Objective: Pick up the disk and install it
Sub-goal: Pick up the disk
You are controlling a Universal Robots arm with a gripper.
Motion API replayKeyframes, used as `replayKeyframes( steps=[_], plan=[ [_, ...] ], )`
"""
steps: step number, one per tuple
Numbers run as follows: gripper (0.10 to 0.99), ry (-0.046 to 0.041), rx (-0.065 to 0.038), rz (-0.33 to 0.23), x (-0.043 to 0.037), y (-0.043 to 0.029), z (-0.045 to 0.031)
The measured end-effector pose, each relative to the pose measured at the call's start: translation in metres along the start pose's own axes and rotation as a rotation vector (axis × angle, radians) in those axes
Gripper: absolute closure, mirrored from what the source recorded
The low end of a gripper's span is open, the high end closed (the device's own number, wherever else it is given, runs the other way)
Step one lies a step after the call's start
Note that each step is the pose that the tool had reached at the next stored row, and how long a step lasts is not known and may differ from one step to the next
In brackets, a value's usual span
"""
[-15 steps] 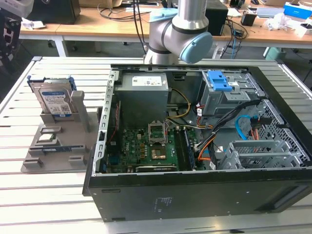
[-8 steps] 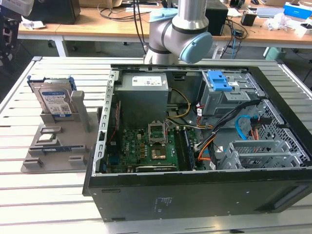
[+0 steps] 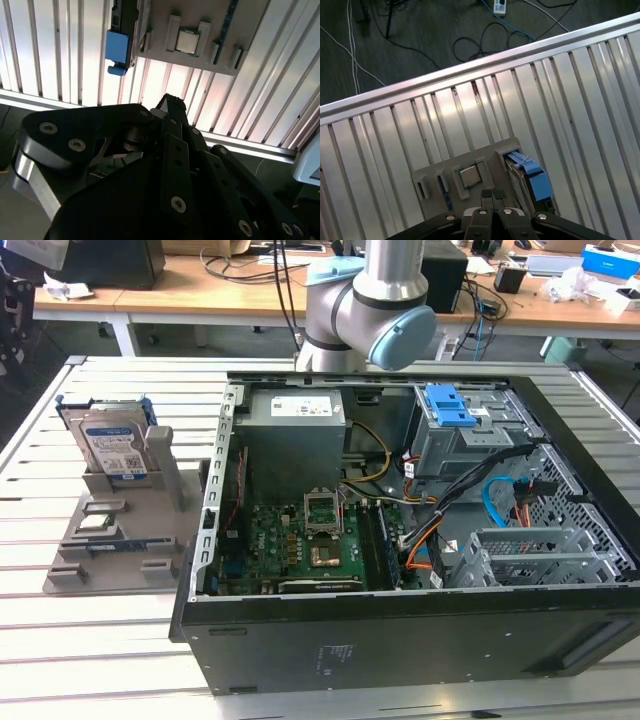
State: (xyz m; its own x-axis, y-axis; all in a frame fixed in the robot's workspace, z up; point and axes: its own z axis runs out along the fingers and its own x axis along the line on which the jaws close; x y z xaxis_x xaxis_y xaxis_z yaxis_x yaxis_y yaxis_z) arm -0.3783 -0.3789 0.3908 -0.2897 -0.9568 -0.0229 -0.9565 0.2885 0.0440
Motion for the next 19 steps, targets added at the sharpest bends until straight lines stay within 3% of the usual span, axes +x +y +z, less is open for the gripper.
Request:
replayKeyframes(
  steps=[13,19],
  plan=[
    [0.980,0.0047,-0.002,-0.106,0.0000,0.0000,0.0000],
    [0.980,0.0080,-0.004,-0.180,0.0000,0.0000,0.0000]
  ],
)
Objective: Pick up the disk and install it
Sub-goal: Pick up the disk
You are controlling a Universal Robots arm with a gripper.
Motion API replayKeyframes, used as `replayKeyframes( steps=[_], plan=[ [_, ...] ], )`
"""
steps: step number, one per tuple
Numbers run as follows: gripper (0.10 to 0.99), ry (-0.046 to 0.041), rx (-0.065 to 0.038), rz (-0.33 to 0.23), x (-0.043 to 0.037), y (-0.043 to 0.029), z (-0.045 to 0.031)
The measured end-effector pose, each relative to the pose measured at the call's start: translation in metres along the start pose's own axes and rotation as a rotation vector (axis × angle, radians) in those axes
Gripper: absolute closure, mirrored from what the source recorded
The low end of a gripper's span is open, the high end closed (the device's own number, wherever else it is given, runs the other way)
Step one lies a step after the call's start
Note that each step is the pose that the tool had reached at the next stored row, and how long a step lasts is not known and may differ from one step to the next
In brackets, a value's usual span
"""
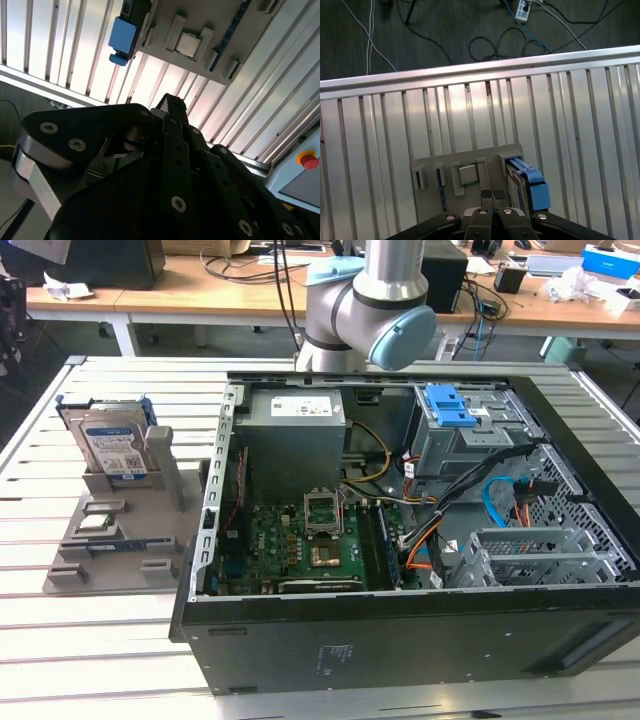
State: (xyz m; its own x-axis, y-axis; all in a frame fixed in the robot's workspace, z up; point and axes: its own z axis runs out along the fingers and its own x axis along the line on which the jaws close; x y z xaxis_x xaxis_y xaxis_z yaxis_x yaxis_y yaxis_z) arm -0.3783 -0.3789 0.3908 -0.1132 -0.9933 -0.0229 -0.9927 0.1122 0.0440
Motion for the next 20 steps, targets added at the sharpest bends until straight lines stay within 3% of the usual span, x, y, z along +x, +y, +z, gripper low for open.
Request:
replayKeyframes(
  steps=[20],
  plan=[
    [0.980,0.0072,-0.004,-0.165,0.0000,0.0000,0.0000]
  ],
)
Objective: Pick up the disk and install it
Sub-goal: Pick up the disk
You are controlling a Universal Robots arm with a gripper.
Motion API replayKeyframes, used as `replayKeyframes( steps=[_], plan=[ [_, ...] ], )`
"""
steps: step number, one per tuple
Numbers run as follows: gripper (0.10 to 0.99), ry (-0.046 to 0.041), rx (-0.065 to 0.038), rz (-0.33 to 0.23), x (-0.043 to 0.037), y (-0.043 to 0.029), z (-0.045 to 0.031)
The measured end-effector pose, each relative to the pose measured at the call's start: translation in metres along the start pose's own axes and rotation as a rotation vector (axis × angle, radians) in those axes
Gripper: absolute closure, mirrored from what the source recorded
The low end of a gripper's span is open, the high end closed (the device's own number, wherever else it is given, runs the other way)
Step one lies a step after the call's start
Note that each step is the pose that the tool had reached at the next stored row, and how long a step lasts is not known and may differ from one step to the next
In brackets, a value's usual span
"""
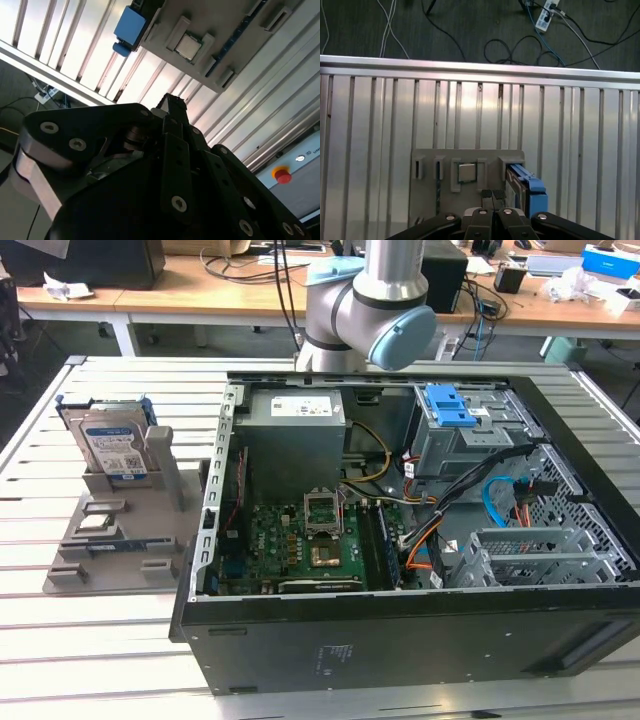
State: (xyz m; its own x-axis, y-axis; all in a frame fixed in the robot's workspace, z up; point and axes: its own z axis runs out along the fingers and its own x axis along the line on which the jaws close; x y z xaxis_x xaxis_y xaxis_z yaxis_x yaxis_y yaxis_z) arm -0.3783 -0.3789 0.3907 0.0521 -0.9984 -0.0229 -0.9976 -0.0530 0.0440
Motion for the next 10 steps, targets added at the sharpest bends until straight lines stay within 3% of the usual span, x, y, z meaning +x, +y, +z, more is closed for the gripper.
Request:
replayKeyframes(
  steps=[10],
  plan=[
    [0.980,0.0049,-0.002,-0.110,0.0000,0.0000,0.0000]
  ],
)
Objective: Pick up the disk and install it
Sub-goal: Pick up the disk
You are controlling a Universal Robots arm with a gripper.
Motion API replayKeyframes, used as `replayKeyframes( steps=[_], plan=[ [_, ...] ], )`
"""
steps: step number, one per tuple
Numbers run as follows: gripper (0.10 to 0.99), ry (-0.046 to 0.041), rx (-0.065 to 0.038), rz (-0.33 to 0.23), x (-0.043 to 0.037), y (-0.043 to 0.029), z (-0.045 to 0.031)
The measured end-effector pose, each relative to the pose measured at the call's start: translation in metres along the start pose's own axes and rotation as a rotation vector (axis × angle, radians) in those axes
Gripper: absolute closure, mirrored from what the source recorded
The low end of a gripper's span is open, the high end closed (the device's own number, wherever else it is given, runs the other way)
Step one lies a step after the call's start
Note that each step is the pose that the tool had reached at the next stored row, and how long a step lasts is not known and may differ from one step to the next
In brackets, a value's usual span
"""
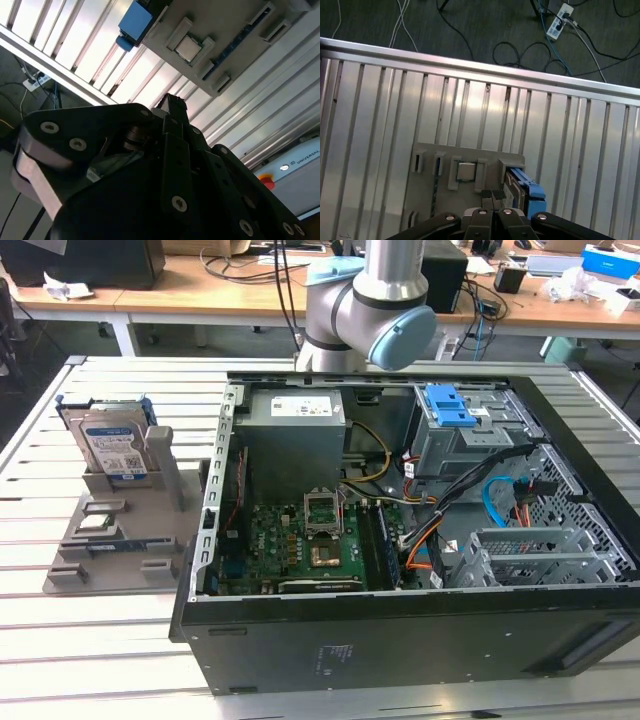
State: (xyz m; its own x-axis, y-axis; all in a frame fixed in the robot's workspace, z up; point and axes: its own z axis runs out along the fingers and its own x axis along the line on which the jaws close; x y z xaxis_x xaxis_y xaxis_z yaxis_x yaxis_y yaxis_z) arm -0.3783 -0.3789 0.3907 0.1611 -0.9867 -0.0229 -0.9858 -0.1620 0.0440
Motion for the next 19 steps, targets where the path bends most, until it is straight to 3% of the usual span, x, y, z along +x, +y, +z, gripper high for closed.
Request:
replayKeyframes(
  steps=[5,9,14,19],
  plan=[
    [0.980,0.0003,0.000,0.009,0.0000,0.0000,0.0000],
    [0.980,-0.0023,0.002,0.076,-0.0001,0.0000,0.0003],
    [0.980,-0.0061,0.004,0.198,0.0000,-0.0001,0.0008],
    [0.980,-0.0065,0.004,0.203,0.0000,-0.0001,0.0009]
  ],
)
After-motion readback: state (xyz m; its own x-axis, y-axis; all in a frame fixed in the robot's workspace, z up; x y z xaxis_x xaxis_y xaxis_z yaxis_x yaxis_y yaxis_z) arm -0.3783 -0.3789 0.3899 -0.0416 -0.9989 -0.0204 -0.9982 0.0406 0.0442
